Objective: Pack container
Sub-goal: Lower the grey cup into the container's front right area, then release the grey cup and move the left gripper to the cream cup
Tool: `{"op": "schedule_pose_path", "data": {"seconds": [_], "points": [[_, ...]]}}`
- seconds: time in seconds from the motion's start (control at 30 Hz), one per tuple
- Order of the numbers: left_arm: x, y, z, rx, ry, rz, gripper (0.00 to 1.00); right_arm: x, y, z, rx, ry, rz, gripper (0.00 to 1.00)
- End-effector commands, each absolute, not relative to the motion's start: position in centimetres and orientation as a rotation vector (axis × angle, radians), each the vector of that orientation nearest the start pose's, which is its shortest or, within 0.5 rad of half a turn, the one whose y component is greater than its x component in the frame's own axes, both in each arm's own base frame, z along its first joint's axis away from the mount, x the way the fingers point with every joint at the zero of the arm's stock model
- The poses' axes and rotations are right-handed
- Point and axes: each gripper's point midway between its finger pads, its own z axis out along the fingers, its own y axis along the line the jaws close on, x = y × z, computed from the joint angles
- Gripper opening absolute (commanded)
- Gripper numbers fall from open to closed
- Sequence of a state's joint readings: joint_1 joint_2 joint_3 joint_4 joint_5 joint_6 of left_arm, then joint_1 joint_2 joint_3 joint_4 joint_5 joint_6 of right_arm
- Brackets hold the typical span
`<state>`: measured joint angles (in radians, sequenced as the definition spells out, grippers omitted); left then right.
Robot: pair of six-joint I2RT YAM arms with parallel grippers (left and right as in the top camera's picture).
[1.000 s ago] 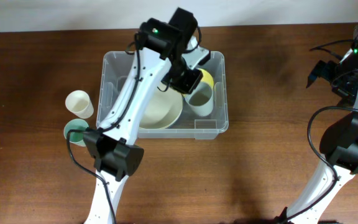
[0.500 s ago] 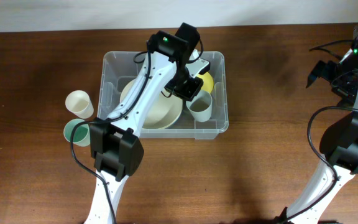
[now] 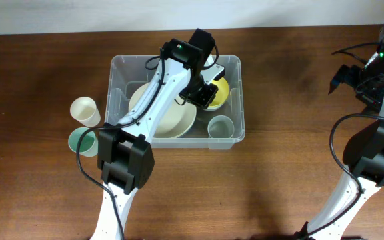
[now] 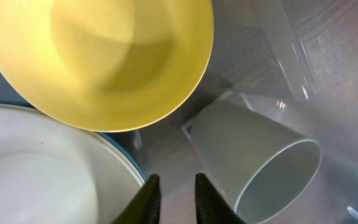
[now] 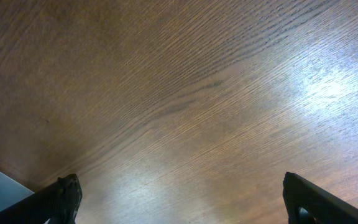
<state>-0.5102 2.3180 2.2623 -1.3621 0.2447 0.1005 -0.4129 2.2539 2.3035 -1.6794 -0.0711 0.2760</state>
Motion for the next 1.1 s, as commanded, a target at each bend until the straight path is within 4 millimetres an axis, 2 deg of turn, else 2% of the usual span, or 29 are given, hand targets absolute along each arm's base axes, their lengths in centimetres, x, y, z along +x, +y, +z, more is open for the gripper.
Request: {"op": "schedule_pose_path", "data": {"seconds": [0.0, 0.1, 0.17, 0.2, 0.23, 0.4, 0.43, 0.53, 0.63, 0.7, 0.8, 0.93, 1.07], "points": [[40.7, -27.1, 11.7, 0.921, 2.857, -0.397, 0.25, 38.1, -15.7, 16.0, 1.068, 2.972, 0.108, 0.99], [41.9, -26.5, 13.8, 0.884, 2.813, -0.403, 0.28, 38.1, -15.7, 16.0, 1.068, 2.972, 0.108, 0.99], [42.8, -25.7, 16.1, 0.845, 2.770, -0.400, 0.39, 38.1, -15.7, 16.0, 1.068, 2.972, 0.108, 0.99], [43.6, -24.5, 17.9, 0.804, 2.739, -0.375, 0.71, 38.1, -15.7, 16.0, 1.068, 2.972, 0.108, 0.99], [44.0, -23.7, 19.0, 0.778, 2.726, -0.352, 0.86, 38.1, -15.7, 16.0, 1.068, 2.972, 0.108, 0.99], [45.7, -15.7, 24.0, 0.442, 2.723, -0.144, 0.93, 38.1, -15.7, 16.0, 1.068, 2.972, 0.108, 0.99], [45.7, -12.9, 25.2, 0.311, 2.730, -0.101, 0.94, 38.1, -15.7, 16.0, 1.068, 2.972, 0.108, 0.99], [45.2, -6.6, 26.7, -0.005, 2.747, 0.005, 0.96, 38.1, -15.7, 16.0, 1.068, 2.972, 0.108, 0.99], [44.9, -1.1, 26.9, -0.262, 2.750, 0.046, 0.96, 38.1, -15.7, 16.0, 1.068, 2.972, 0.108, 0.99], [44.8, 1.1, 26.7, -0.357, 2.751, -0.006, 0.96, 38.1, -15.7, 16.0, 1.068, 2.972, 0.108, 0.99], [44.2, 4.8, 25.2, -0.506, 2.787, -0.081, 0.96, 38.1, -15.7, 16.0, 1.068, 2.972, 0.108, 0.99], [42.7, 8.7, 22.5, -0.659, 2.855, -0.060, 0.96, 38.1, -15.7, 16.0, 1.068, 2.972, 0.108, 0.99], [40.7, 11.1, 19.4, -0.781, 2.947, -0.055, 0.96, 38.1, -15.7, 16.0, 1.068, 2.972, 0.108, 0.99]]}}
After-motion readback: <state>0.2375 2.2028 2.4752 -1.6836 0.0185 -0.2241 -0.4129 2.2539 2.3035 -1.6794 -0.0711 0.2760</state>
